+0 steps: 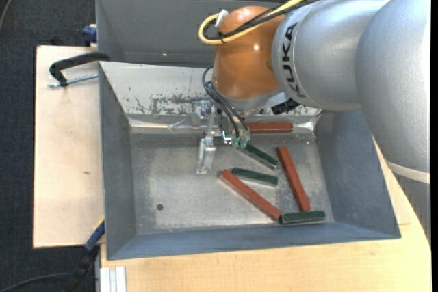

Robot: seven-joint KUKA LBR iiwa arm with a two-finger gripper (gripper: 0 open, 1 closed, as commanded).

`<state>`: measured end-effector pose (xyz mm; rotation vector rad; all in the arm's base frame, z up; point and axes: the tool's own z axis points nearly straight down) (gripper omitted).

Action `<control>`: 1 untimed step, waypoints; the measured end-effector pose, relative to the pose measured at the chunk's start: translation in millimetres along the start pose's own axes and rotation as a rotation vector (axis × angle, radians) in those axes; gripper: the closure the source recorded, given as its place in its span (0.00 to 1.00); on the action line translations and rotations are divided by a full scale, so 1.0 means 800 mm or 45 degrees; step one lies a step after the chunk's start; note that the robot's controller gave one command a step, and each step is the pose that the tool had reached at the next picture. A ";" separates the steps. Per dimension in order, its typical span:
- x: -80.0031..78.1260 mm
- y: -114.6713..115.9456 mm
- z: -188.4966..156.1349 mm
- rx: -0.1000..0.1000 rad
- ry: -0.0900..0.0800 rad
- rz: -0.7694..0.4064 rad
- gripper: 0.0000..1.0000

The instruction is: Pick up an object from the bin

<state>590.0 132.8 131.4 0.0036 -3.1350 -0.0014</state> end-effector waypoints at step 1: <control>0.020 -0.122 0.077 0.003 -0.006 -0.322 0.00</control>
Offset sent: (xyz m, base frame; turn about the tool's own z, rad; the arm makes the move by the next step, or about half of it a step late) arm -0.0163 -0.0950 -0.0614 -0.2571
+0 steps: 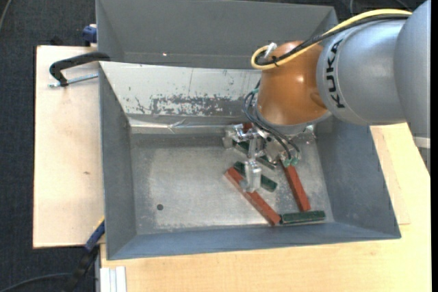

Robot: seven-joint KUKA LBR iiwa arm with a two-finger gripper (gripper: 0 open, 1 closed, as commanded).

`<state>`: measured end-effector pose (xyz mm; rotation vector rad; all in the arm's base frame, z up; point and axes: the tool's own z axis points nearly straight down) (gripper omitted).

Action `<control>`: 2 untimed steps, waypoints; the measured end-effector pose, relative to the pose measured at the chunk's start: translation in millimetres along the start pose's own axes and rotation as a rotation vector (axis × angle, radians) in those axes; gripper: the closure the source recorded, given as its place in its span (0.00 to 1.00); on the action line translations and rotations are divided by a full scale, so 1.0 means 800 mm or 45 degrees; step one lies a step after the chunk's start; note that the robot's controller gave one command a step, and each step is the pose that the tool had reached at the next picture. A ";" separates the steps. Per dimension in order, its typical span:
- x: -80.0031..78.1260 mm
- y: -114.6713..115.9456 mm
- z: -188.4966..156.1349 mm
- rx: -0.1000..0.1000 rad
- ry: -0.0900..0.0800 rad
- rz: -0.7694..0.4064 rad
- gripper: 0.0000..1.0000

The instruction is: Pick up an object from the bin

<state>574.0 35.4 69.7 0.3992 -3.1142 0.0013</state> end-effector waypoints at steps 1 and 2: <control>-0.002 0.003 -0.004 -0.001 -0.004 -0.004 1.00; -0.003 0.004 -0.003 -0.003 -0.009 -0.003 0.00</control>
Offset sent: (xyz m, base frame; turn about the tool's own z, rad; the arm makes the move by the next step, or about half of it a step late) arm 0.0000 0.0000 0.0000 0.0000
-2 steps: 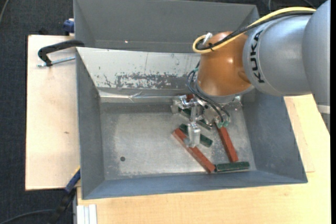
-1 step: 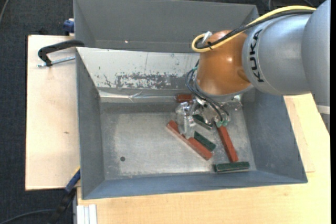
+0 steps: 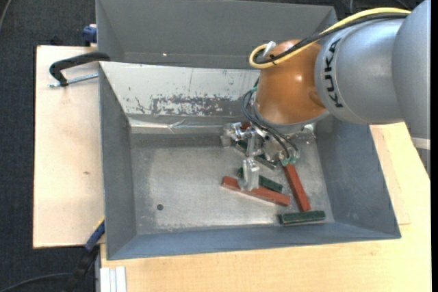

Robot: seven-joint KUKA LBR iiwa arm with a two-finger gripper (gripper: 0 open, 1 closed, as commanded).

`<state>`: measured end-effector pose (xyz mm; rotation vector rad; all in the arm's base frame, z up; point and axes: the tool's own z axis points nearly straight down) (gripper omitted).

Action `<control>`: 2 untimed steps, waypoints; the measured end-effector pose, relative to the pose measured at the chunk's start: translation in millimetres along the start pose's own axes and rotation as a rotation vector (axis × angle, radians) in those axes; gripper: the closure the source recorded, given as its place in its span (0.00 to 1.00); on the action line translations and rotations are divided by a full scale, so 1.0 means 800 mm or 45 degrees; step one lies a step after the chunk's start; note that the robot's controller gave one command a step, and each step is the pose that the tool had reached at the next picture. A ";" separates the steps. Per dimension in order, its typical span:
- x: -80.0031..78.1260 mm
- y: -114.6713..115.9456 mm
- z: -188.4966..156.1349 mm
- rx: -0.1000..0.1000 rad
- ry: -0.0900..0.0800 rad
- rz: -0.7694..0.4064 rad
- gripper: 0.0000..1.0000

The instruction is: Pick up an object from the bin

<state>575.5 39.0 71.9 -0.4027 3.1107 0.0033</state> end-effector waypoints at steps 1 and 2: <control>0.104 -0.026 0.001 0.001 0.013 -0.033 0.00; 0.098 -0.025 -0.002 0.002 0.002 -0.037 1.00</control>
Offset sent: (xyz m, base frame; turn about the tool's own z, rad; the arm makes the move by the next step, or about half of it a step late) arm -0.0724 -0.0396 -0.0016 -0.0306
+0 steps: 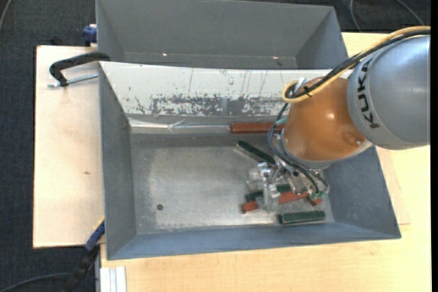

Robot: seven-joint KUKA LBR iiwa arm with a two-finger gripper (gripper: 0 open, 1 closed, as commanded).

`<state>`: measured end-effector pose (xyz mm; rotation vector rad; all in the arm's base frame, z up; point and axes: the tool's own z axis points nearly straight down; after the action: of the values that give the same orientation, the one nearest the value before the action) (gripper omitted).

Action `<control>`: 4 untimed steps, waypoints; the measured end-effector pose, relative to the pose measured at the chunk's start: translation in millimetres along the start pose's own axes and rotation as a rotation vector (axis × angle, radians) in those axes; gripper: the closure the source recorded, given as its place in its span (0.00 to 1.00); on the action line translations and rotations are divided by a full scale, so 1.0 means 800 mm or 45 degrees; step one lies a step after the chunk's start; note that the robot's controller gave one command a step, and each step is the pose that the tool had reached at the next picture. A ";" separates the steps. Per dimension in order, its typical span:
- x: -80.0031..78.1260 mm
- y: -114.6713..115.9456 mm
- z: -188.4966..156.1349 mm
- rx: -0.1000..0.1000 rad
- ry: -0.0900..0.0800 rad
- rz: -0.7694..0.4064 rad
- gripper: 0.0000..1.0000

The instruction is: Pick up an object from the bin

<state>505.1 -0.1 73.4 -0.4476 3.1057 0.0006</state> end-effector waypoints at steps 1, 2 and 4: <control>0.006 -0.012 -0.048 0.002 -0.005 -0.163 1.00; 0.007 -0.011 -0.046 0.000 -0.002 -0.162 0.00; 0.020 -0.082 0.001 0.000 0.001 -0.232 1.00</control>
Offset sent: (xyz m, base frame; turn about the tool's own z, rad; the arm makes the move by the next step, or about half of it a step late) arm -0.0041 -0.0110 0.0361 -0.1289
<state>508.6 -67.7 72.7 -0.7286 3.0531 -0.0001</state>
